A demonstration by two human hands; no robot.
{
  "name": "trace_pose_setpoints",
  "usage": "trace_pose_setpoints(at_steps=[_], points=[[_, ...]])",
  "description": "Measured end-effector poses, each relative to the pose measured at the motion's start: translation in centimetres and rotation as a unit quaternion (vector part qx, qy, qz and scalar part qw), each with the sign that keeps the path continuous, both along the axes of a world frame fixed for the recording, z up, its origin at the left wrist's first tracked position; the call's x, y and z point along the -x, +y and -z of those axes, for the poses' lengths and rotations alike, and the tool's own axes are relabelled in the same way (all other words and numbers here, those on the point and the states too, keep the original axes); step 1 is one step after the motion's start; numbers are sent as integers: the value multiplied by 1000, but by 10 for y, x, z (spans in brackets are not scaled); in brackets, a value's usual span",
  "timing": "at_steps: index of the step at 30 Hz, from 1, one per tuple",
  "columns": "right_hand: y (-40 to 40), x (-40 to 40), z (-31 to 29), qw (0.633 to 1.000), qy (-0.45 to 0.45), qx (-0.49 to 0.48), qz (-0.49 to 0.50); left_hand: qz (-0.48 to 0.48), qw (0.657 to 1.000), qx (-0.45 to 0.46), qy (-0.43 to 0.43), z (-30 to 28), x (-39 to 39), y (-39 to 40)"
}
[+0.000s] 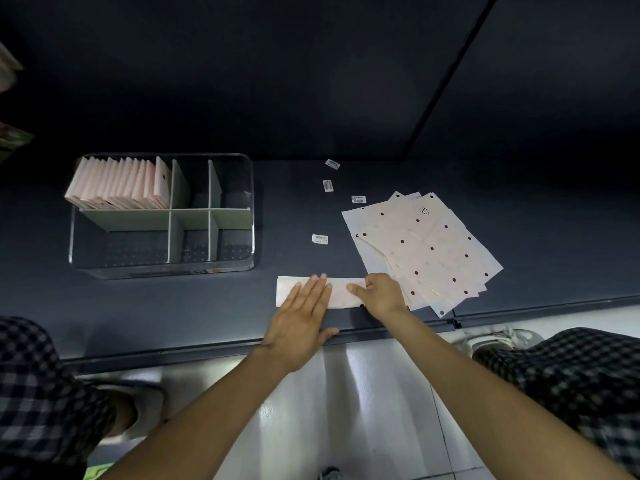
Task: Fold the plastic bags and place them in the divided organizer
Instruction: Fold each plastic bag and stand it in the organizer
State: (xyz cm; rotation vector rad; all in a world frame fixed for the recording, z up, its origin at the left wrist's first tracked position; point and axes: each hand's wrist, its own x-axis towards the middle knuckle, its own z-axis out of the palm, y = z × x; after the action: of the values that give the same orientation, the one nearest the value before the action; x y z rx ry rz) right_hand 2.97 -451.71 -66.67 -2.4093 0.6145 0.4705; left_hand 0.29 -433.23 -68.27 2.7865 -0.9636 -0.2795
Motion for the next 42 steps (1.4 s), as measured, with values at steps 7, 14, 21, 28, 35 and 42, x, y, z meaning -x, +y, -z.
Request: trace_pose_setpoints(at_steps=[7, 14, 21, 28, 35, 42], points=[[1, -4, -1, 999, 23, 30, 1, 18, 996, -82, -11, 11, -8, 20], [19, 19, -10, 963, -196, 174, -62, 21, 997, -76, -7, 13, -8, 21], [51, 49, 13, 911, -120, 119, -375, 33, 997, -63, 1, 14, -11, 24], [11, 61, 22, 926, -86, 181, -321, 61, 996, -72, -5, 14, -18, 36], [13, 66, 8, 911, -79, 249, -320, 8, 992, -117, -53, -3, -22, 42], [36, 99, -11, 908, -87, 243, -329, 81, 992, 3, -97, -20, 3, 34]])
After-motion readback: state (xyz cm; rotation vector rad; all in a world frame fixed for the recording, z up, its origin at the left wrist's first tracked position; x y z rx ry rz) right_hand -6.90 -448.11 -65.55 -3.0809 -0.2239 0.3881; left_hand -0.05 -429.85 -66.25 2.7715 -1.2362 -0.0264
